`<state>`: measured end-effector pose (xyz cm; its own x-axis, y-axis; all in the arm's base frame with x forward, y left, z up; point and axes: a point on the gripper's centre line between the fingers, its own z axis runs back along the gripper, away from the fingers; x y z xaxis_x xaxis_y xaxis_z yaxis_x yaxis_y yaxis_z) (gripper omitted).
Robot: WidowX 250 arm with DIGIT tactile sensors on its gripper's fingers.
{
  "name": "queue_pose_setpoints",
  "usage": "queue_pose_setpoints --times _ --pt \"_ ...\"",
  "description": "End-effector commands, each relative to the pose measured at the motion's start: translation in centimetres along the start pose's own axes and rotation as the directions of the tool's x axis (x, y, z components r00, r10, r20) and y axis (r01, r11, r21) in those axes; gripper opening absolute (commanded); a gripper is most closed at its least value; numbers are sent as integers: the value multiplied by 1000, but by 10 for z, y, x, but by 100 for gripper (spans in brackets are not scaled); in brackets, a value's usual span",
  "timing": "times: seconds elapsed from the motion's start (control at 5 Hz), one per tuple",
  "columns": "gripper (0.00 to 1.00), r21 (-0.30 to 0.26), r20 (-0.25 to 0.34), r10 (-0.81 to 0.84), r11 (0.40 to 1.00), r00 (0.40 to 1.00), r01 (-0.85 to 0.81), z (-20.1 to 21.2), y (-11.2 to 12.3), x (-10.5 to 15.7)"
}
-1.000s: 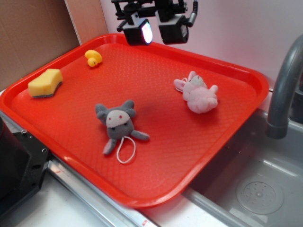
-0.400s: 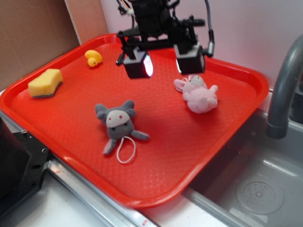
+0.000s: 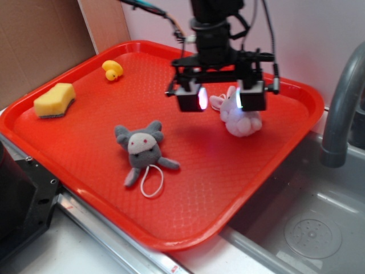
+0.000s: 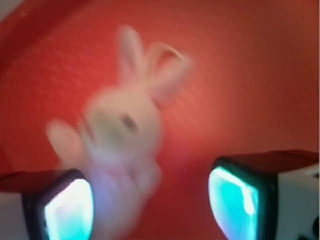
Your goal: Grab the pink bunny.
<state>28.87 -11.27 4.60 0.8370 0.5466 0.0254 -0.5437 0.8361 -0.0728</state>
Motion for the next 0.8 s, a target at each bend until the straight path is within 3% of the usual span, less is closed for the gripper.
queue_pose_setpoints --times 0.0,0.2,0.4,0.6 --pt "100 -16 29 -19 1000 999 20 -3 -17 53" --pt "60 -4 -32 -19 1000 999 18 -18 -17 55" --pt "0 14 -89 -61 998 994 62 -18 -13 63" --pt "0 -14 -77 -308 951 948 308 35 1 19"
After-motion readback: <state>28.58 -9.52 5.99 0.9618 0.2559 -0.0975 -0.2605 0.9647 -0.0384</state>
